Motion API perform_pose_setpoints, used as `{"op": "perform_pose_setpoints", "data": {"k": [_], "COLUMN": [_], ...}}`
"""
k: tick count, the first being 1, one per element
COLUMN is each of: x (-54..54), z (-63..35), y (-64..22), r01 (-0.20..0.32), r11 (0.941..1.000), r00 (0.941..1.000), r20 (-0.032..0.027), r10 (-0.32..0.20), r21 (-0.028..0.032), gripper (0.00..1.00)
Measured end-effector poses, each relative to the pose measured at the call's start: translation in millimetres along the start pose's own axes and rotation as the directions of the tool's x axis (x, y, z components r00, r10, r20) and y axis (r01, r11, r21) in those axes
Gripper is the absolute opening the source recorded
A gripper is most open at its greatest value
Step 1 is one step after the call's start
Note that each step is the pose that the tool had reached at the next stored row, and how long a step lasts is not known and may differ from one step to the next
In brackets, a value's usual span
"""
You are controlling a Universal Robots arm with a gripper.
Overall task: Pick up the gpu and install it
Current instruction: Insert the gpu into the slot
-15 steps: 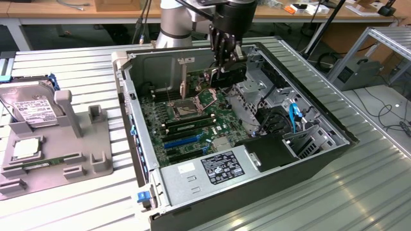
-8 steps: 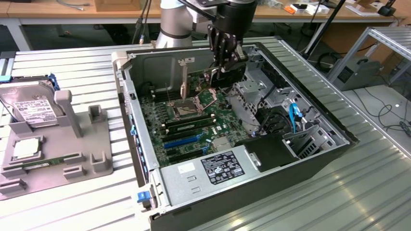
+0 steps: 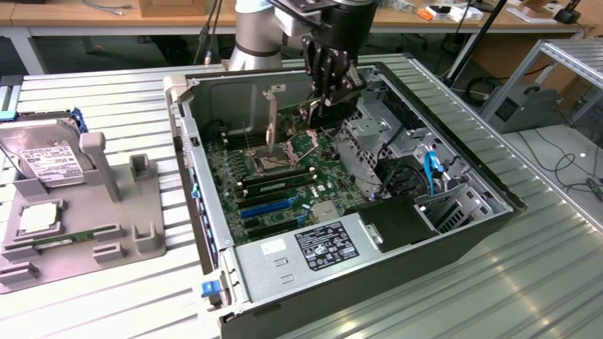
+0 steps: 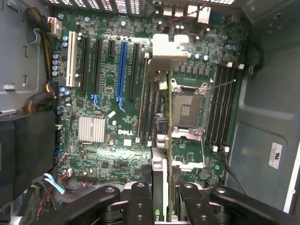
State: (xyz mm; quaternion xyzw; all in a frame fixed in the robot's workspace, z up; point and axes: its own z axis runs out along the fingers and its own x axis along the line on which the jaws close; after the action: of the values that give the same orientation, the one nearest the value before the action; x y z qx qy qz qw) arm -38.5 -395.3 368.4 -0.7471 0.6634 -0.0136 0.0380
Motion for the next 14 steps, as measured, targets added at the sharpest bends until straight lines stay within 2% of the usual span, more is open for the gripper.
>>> {"op": "perform_pose_setpoints", "data": {"k": [4,5,6,7,8,9,12,14], "x": [0.0,0.1,0.0,0.0,0.1,0.1,0.1,0.1], "z": [0.0,0.2,0.5,0.9,1.4,1.3,1.5,1.8], "y": [0.0,-0.1,-0.1,-0.2,-0.1,-0.1,-0.1,-0.1], "r01": [0.031,0.030,0.029,0.028,0.027,0.027,0.020,-0.024], "r11": [0.9995,0.9993,0.9983,0.9961,0.9930,0.9925,0.9926,0.9927], "r00": [0.9995,0.9995,0.9995,0.9995,0.9995,0.9995,0.9997,0.9995], "r20": [0.0023,0.0054,0.0097,0.0144,0.0190,0.0196,0.0192,0.0159], "r10": [-0.031,-0.030,-0.028,-0.027,-0.025,-0.025,-0.018,0.026], "r21": [-0.0010,-0.0219,-0.0506,-0.0841,-0.1152,-0.1197,-0.1195,-0.1181], "gripper": [0.27,0.27,0.27,0.27,0.27,0.27,0.27,0.27]}}
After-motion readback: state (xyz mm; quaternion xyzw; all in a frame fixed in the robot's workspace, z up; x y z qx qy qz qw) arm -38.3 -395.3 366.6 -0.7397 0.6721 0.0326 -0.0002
